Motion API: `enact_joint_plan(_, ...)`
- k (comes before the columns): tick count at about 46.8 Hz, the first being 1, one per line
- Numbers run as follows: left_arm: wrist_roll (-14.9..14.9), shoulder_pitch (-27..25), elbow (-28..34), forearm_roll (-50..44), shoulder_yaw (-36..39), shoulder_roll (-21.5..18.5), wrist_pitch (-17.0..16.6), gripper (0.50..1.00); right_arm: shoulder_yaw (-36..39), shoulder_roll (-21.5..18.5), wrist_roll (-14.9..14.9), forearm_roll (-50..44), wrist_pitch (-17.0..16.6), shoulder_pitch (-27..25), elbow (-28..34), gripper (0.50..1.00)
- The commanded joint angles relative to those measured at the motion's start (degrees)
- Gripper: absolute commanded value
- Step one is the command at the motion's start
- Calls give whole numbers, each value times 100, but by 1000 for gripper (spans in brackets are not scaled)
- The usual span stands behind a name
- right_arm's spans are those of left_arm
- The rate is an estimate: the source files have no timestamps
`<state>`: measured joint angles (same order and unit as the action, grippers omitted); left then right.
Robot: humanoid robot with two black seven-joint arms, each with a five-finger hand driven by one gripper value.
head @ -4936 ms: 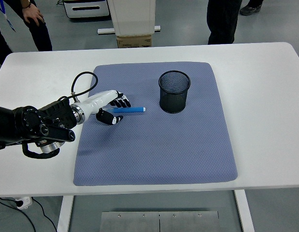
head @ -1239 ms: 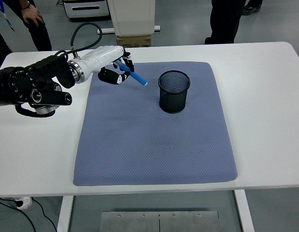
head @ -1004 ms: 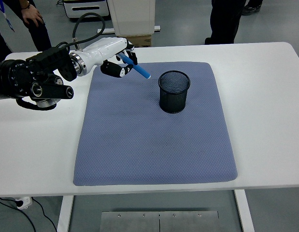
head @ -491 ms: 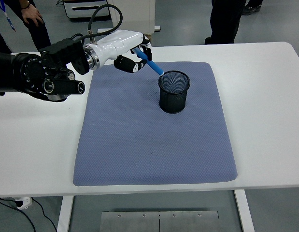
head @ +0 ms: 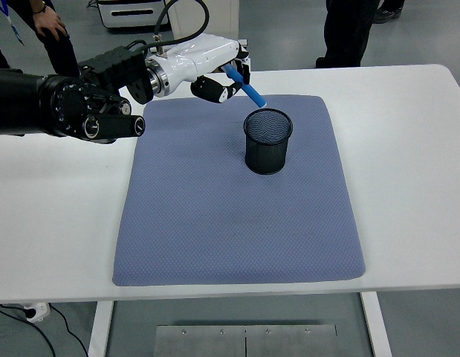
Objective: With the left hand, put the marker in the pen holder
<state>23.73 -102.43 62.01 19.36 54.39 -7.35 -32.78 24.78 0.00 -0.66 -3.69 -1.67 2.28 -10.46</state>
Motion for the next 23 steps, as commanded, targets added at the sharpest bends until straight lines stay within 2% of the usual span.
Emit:
enact_joint_plan(1, 0, 12, -31, 24, -24, 84, 88, 500, 0, 0, -4, 0, 0, 0, 0, 1000)
enact_joint_plan(23, -35, 302, -154, 147, -121, 383, 290, 500, 0, 0, 4, 0, 0, 0, 0, 1000)
